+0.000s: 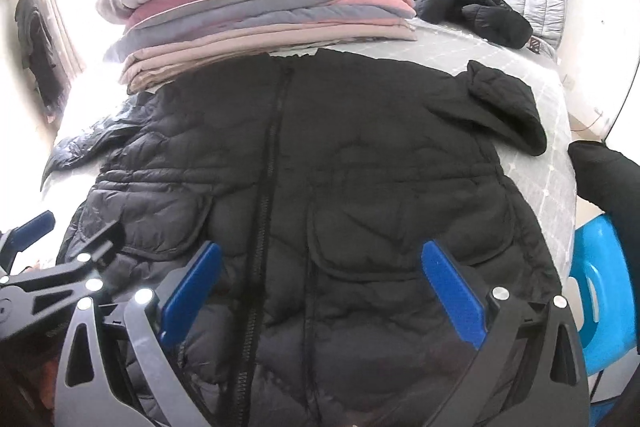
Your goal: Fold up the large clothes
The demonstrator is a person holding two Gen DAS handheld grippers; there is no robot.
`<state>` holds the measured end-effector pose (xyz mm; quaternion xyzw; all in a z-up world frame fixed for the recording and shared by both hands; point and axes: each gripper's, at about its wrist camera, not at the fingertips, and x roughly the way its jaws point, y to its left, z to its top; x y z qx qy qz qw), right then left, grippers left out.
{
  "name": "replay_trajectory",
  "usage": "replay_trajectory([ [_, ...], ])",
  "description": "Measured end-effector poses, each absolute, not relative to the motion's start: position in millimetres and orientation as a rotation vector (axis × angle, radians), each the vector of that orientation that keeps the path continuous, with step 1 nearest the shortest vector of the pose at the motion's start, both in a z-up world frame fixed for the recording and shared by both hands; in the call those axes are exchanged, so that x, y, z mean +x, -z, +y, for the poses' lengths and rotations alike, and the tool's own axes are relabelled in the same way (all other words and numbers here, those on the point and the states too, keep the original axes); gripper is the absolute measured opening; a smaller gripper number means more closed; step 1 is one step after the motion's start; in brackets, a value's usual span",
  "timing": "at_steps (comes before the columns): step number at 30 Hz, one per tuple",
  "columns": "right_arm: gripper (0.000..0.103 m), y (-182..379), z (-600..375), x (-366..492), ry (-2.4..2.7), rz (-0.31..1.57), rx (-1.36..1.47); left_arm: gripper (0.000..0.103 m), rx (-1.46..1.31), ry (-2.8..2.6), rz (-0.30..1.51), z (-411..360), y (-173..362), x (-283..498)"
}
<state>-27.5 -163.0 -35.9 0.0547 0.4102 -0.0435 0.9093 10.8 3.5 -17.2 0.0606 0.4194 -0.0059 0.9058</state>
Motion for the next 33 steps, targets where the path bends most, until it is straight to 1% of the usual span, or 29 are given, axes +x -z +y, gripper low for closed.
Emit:
replay_trajectory([
  [33, 0.097, 32.1, -162.9, -29.6, 0.066, 0.833, 0.125, 0.096, 0.121, 0.021, 0.883, 3.5, 20.5, 10.6],
])
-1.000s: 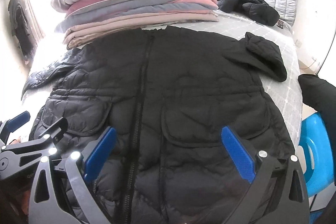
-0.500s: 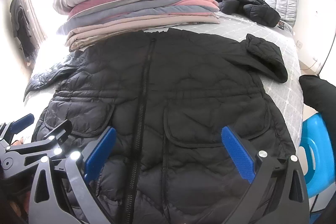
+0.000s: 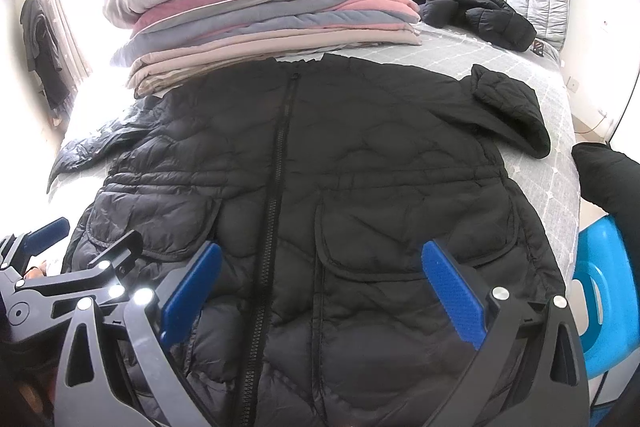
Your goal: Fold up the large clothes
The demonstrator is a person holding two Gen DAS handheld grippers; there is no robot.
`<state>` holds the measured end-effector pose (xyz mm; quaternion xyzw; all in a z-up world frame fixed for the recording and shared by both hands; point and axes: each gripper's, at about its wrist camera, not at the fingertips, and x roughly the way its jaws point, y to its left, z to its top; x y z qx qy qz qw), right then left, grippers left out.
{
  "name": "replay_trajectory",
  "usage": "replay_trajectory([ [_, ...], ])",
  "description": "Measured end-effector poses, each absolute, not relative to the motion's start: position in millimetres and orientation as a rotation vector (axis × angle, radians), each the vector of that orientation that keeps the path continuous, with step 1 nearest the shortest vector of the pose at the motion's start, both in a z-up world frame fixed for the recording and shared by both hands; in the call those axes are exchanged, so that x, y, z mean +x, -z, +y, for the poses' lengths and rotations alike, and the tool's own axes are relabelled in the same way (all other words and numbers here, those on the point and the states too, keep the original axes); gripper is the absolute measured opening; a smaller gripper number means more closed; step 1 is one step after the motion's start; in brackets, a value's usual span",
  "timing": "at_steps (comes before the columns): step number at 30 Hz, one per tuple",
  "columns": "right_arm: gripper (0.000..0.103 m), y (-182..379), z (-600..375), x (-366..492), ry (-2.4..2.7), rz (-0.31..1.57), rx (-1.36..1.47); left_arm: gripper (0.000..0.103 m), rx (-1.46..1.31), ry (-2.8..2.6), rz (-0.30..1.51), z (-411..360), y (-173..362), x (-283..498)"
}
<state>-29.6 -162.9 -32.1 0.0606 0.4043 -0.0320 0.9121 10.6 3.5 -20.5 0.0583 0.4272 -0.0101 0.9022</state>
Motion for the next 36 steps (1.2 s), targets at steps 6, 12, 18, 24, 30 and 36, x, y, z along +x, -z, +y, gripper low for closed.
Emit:
replay_trajectory([
  [6, 0.097, 30, -164, -30, 0.073, 0.814, 0.120, 0.096, 0.114, 0.024, 0.885, 4, 21, 11],
  [12, 0.097, 20, -184, -30, 0.089, 0.770, 0.145, 0.096, 0.074, 0.030, 0.890, 11, 22, 14],
  [18, 0.097, 10, -299, -20, -0.059, 0.756, 0.545, 0.096, 0.013, 0.051, 0.932, 19, 28, 24],
  [24, 0.097, 10, -421, 8, 0.134, 0.748, 0.524, 0.096, -0.010, 0.074, 0.955, 15, 33, 30],
  [30, 0.097, 15, -420, 51, 0.278, 0.793, 0.050, 0.096, 0.014, 0.087, 0.984, 7, 42, 39],
  [36, 0.097, 45, -393, 121, 0.345, 0.811, -0.260, 0.096, 0.024, 0.099, 1.027, 0, 54, 49],
])
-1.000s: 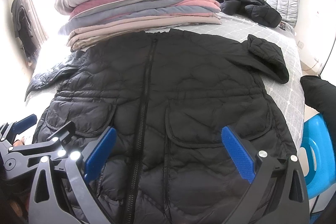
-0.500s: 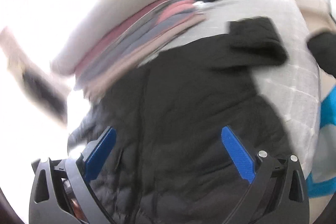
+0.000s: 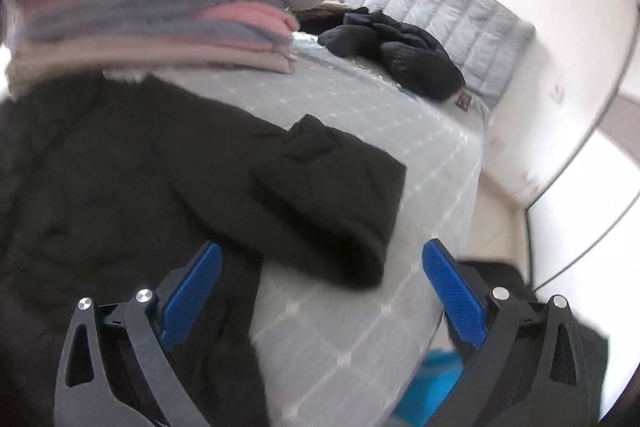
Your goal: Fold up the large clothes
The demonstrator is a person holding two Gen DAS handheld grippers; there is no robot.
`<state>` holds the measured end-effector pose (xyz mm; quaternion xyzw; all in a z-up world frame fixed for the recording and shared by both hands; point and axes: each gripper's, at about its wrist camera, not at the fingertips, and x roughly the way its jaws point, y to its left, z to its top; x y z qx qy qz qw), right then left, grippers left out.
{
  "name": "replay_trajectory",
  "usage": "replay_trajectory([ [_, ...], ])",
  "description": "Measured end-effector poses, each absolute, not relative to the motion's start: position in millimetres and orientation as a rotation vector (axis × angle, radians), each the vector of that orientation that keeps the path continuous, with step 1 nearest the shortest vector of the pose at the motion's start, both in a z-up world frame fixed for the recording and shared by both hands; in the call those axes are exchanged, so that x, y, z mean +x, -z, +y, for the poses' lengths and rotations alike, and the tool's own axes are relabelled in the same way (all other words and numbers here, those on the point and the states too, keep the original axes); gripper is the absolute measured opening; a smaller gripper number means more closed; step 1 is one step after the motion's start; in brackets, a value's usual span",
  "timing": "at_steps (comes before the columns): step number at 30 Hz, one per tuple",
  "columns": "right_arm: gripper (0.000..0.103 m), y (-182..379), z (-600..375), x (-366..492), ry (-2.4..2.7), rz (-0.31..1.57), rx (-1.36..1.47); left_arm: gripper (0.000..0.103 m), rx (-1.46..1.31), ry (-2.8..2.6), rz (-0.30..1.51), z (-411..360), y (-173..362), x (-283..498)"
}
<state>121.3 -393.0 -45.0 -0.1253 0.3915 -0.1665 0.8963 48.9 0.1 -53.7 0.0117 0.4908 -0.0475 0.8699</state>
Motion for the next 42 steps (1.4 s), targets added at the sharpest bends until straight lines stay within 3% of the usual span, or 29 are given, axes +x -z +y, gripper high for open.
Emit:
replay_trajectory([
  [8, 0.094, 84, -403, 213, 0.302, 0.920, -0.322, 0.096, 0.052, 0.120, 1.053, -9, 60, 56],
  [11, 0.087, 104, -417, 234, 0.316, 0.976, -0.319, 0.096, 0.045, 0.129, 1.065, -8, 62, 59],
  [14, 0.048, 114, -441, 245, 0.326, 1.009, -0.233, 0.096, 0.039, 0.133, 1.076, -7, 65, 62],
  [15, 0.023, 116, -446, 248, 0.347, 1.018, -0.229, 0.096, 0.036, 0.135, 1.082, -7, 66, 63],
  [18, 0.013, 111, -462, 243, 0.374, 0.986, -0.184, 0.096, 0.036, 0.139, 1.098, -7, 70, 66],
  [22, 0.012, 77, -488, 212, 0.397, 0.867, -0.063, 0.096, 0.043, 0.142, 1.104, -7, 73, 68],
  [30, 0.012, 8, -630, 126, 0.549, 0.675, 0.342, 0.096, 0.044, 0.139, 1.104, -10, 74, 67],
  [33, 0.012, 9, -680, 95, 0.595, 0.641, 0.501, 0.096, 0.045, 0.140, 1.107, -12, 75, 66],
  [36, 0.012, 45, -727, 67, 0.635, 0.689, 0.729, 0.096, 0.056, 0.143, 1.113, -16, 78, 66],
  [37, 0.019, 58, -735, 60, 0.657, 0.705, 0.776, 0.096, 0.060, 0.143, 1.114, -17, 79, 66],
  [39, 0.019, 71, -745, 38, 0.770, 0.698, 0.801, 0.096, 0.065, 0.142, 1.117, -18, 80, 67],
  [42, 0.021, 39, -723, 30, 0.804, 0.554, 0.669, 0.096, 0.059, 0.142, 1.117, -17, 80, 68],
])
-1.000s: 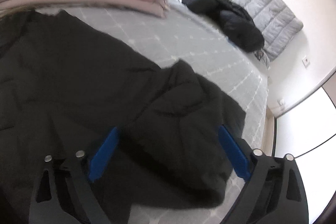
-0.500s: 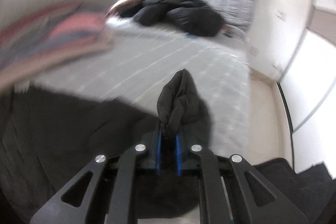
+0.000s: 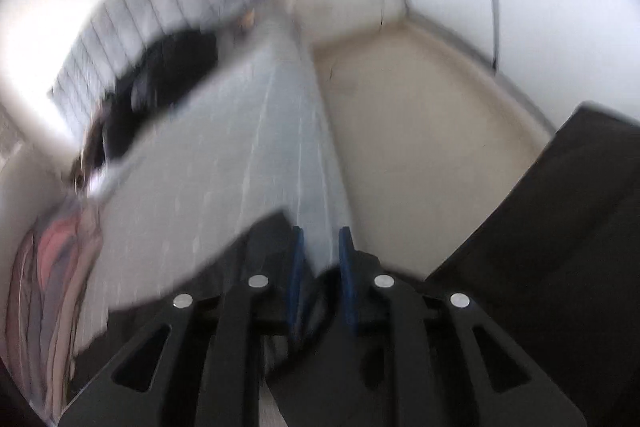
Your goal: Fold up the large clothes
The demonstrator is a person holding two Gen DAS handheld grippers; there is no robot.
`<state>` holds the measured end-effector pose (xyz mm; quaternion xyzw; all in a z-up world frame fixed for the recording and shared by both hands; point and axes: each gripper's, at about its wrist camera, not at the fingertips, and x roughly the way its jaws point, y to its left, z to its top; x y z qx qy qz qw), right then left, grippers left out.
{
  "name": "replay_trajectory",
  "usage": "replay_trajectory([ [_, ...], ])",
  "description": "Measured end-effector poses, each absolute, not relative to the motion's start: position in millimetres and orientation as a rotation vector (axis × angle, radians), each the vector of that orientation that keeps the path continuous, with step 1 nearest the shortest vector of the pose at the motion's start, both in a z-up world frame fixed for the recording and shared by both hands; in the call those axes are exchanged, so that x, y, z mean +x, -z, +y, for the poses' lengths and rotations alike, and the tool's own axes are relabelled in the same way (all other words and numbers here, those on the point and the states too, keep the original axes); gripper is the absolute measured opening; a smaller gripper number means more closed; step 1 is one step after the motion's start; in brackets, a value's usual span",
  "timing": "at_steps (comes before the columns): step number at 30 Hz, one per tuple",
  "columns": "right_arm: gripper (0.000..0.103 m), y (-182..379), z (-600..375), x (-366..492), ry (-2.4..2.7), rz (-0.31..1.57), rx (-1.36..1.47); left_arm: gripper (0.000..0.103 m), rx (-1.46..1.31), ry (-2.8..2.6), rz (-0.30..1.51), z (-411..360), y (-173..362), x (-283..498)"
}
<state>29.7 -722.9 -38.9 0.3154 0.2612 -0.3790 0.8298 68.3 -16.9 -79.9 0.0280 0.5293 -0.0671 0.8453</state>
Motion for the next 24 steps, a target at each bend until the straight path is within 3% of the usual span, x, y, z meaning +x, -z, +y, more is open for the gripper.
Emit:
replay_trajectory([
  [4, 0.044, 20, -649, 92, 0.500, 0.565, 0.491, 0.096, 0.041, 0.147, 1.111, -17, 78, 69],
  [6, 0.045, 43, -624, 122, 0.391, 0.643, 0.525, 0.096, 0.039, 0.146, 1.107, -17, 78, 70],
  [9, 0.046, 131, -608, 162, 0.368, 0.976, 0.607, 0.096, 0.035, 0.144, 1.106, -14, 78, 70],
  [10, 0.046, 146, -601, 162, 0.384, 1.000, 0.581, 0.096, 0.030, 0.145, 1.105, -12, 77, 70],
  [16, 0.046, 89, -539, 124, 0.314, 0.823, 0.498, 0.096, -0.057, 0.149, 1.064, 18, 58, 69],
  [17, 0.049, 79, -524, 117, 0.265, 0.799, 0.491, 0.096, -0.075, 0.148, 1.057, 27, 54, 71],
  [19, 0.075, 59, -486, 81, 0.148, 0.741, 0.485, 0.096, -0.107, 0.137, 1.033, 45, 44, 74],
  [24, 0.078, 55, -384, 35, -0.113, 0.763, 0.470, 0.096, -0.369, 0.111, 0.969, 155, 18, 90],
])
